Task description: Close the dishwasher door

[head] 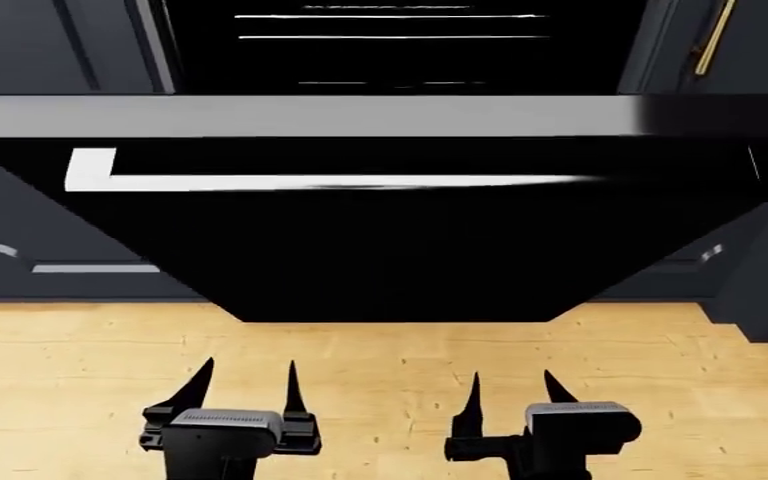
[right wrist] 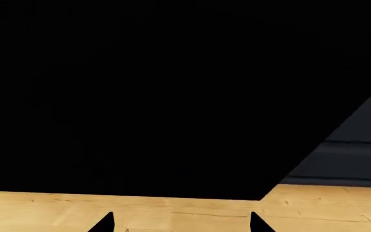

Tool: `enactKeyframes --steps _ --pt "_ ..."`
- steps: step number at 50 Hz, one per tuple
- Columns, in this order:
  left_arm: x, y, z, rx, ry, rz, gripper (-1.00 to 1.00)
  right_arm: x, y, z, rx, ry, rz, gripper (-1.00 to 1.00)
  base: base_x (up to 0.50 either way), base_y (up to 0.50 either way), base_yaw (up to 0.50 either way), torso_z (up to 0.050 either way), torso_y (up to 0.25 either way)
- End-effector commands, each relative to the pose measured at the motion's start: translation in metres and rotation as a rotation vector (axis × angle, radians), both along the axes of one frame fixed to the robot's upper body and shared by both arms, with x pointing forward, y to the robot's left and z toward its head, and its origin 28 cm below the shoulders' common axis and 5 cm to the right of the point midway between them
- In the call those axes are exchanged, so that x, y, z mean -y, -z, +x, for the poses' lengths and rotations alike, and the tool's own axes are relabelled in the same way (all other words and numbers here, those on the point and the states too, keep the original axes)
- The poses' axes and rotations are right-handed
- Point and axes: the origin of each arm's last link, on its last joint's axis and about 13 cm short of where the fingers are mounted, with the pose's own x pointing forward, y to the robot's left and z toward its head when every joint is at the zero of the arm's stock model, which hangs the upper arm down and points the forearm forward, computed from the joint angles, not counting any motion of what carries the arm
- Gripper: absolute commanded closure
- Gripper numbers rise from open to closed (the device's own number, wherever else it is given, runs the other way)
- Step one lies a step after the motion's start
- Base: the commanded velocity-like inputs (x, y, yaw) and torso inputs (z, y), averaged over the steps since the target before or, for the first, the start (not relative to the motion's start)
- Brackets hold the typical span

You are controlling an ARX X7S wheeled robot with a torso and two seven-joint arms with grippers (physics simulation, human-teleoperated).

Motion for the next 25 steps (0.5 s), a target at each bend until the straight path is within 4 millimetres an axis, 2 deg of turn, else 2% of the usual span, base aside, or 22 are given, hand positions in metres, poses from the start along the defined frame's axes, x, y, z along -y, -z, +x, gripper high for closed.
enactKeyframes --steps 1,15,25 --pt "0.0002 0.0003 0.0006 -0.011 0.005 0.006 -1.0 -0.0003 -0.0003 -0.0002 -0.004 -0.005 -0.005 -1.0 0.5 -0.2 0.0 0.0 0.0" --pt "0.0 0.0004 0.0007 -0.006 0.0 0.007 -1.0 -0.0003 -0.0002 -0.0003 0.003 -0.004 -0.004 -1.0 0.5 -0.18 0.0 0.0 0.0" --pt "-0.0002 0.0002 0.0002 0.004 -0.006 0.004 -1.0 -0.0012 -0.0004 -0.0012 0.007 -0.011 -0.019 -1.0 0.0 0.0 0.0 0.0 0.0"
